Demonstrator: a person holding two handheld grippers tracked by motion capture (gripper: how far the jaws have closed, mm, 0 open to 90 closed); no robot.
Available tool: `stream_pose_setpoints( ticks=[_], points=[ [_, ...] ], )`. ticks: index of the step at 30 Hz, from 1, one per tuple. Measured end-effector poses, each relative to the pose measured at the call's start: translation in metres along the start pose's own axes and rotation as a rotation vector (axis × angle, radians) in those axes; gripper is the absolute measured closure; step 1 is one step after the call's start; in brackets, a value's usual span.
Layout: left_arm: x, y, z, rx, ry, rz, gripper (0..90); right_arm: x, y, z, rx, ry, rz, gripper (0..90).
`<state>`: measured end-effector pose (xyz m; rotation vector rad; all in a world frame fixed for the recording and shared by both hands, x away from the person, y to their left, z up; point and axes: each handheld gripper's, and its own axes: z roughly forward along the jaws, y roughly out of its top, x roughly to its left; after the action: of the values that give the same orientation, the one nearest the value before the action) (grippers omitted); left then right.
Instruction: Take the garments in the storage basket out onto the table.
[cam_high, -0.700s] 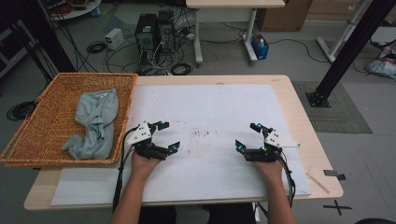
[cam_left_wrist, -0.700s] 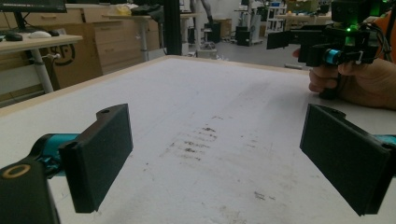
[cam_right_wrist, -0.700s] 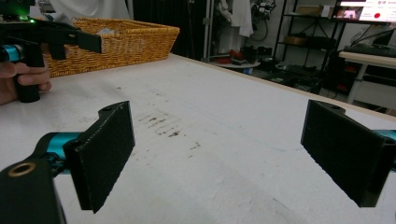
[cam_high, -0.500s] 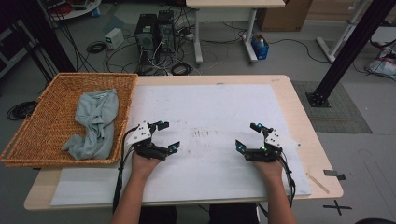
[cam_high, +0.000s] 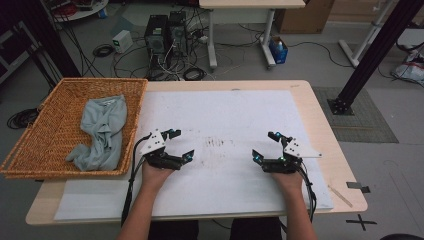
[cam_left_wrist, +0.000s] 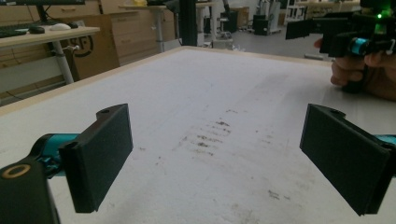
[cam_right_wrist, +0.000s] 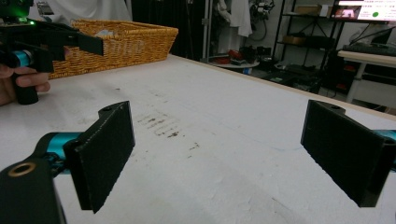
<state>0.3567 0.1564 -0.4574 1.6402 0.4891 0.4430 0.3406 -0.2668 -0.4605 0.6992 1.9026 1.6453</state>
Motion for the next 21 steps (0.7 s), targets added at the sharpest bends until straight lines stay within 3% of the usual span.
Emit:
stream_pose_setpoints(
  ticks=[3, 4, 5, 11, 15, 17, 18, 21],
  points=[
    [-0.004, 0.012, -0.002, -0.015, 0.003, -0.023, 9.3, 0.000, 0.000, 0.000, -0.001, -0.001, -0.004, 9.6],
    [-0.007, 0.024, -0.005, -0.015, 0.000, -0.029, 9.3, 0.000, 0.000, 0.000, 0.000, 0.000, 0.000, 9.6],
    [-0.007, 0.024, -0.005, -0.015, 0.000, -0.029, 9.3, 0.000, 0.000, 0.000, 0.001, 0.002, 0.003, 9.6],
    [-0.009, 0.070, -0.026, -0.002, 0.016, -0.040, 9.3, 0.000, 0.000, 0.000, 0.000, 0.004, 0.004, 9.6],
    [-0.003, 0.089, -0.043, 0.010, 0.040, -0.021, 9.3, 0.000, 0.000, 0.000, 0.000, 0.004, 0.004, 9.6],
    [0.006, 0.102, -0.064, 0.020, 0.066, 0.000, 9.3, 0.000, 0.000, 0.000, 0.001, 0.004, 0.003, 9.6],
    [0.006, 0.102, -0.064, 0.020, 0.066, 0.000, 9.3, 0.000, 0.000, 0.000, 0.001, 0.004, 0.003, 9.6],
    [0.019, 0.108, -0.089, 0.031, 0.079, -0.006, 9.3, -0.001, 0.000, 0.000, 0.002, 0.001, 0.005, 9.6]
  ],
)
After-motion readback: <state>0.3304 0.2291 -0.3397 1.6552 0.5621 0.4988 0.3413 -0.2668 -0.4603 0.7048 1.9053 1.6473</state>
